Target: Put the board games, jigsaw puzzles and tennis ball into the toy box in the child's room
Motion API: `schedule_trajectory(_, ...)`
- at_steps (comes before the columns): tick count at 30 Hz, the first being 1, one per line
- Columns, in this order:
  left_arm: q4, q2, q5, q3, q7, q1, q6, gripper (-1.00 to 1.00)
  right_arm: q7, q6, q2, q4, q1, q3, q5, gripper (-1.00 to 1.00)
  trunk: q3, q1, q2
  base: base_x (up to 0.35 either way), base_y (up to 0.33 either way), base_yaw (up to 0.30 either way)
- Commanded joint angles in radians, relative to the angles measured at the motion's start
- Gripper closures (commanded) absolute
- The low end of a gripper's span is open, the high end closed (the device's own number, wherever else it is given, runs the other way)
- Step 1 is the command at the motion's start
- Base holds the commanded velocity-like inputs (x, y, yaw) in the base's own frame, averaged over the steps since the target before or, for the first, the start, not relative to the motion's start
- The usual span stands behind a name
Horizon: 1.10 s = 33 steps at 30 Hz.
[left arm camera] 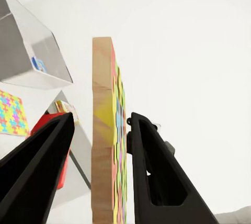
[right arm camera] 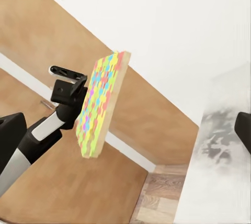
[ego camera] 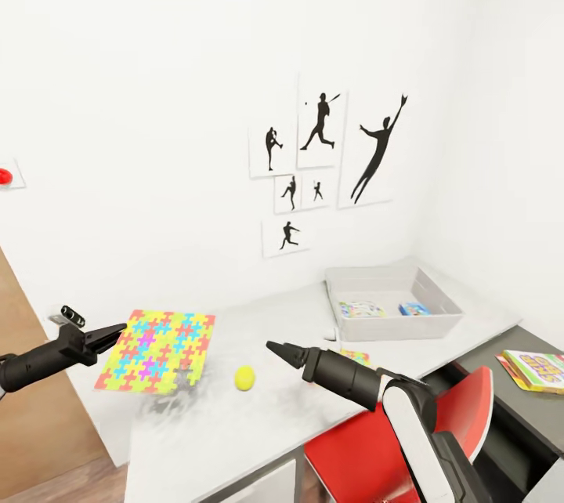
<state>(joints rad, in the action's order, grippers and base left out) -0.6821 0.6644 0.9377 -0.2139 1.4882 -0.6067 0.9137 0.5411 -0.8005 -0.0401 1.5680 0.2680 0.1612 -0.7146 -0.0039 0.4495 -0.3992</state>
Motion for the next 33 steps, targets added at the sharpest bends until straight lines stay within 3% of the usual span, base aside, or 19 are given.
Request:
schedule_trajectory(1, 0.001, 0.001, 0.004, -0.006, 0.004, -0.001, 0.01, 1.0, 0.002, -0.004, -0.001, 0.0, 0.0, -0.001, -0.002, -1.0, 0.001, 0.0, -0.001, 0.0, -0.242, -0.187)
schedule_trajectory(13, 0.001, 0.001, 0.004, -0.005, 0.004, -0.001, 0.007, 1.0, 0.003, -0.005, 0.008, 0.001, -0.001, -0.008, -0.001, -1.0, 0.013, 0.0, -0.001, 0.0, -0.078, -0.197)
schedule_trajectory(18, 0.001, 0.002, 0.004, -0.005, 0.004, -0.001, 0.006, 1.0, 0.012, -0.056, 0.016, 0.004, 0.007, -0.022, -0.006, -1.0, 0.014, 0.0, -0.001, 0.0, -0.17, -0.094)
schedule_trajectory(22, 0.001, 0.0, 0.004, -0.005, 0.004, 0.0, 0.005, 1.0, 0.064, -0.199, 0.018, 0.005, 0.004, -0.269, -0.052, -1.0, 0.014, 0.0, -0.001, 0.0, -0.018, -0.007)
schedule_trajectory(23, 0.001, 0.0, 0.004, -0.005, 0.004, 0.0, 0.005, 1.0, 0.091, -0.221, 0.019, 0.005, 0.003, -0.336, -0.071, -1.0, 0.014, 0.0, -0.001, 0.0, -0.005, -0.002)
schedule_trajectory(24, 0.001, 0.001, 0.004, -0.005, 0.004, -0.001, 0.005, 1.0, 0.137, -0.241, 0.021, 0.004, 0.002, -0.43, -0.097, -1.0, 0.014, 0.0, -0.001, 0.0, -0.003, -0.001)
schedule_trajectory(25, 0.001, 0.001, 0.004, -0.005, 0.004, -0.001, 0.005, 1.0, 0.166, -0.247, 0.025, 0.004, 0.002, -0.481, -0.108, -1.0, 0.014, 0.0, -0.001, 0.0, -0.002, -0.001)
schedule_trajectory(28, 0.001, 0.0, 0.004, -0.005, 0.004, 0.0, 0.005, 1.0, 0.234, -0.247, 0.049, 0.004, 0.003, -0.555, -0.122, -1.0, 0.014, 0.0, -0.001, 0.0, 0.0, 0.0)
schedule_trajectory(33, 0.001, 0.0, 0.004, -0.005, 0.004, 0.0, 0.004, 1.0, 0.264, -0.247, 0.07, 0.004, 0.004, -0.585, -0.125, -1.0, 0.014, 0.0, -0.001, 0.0, -0.001, 0.0)
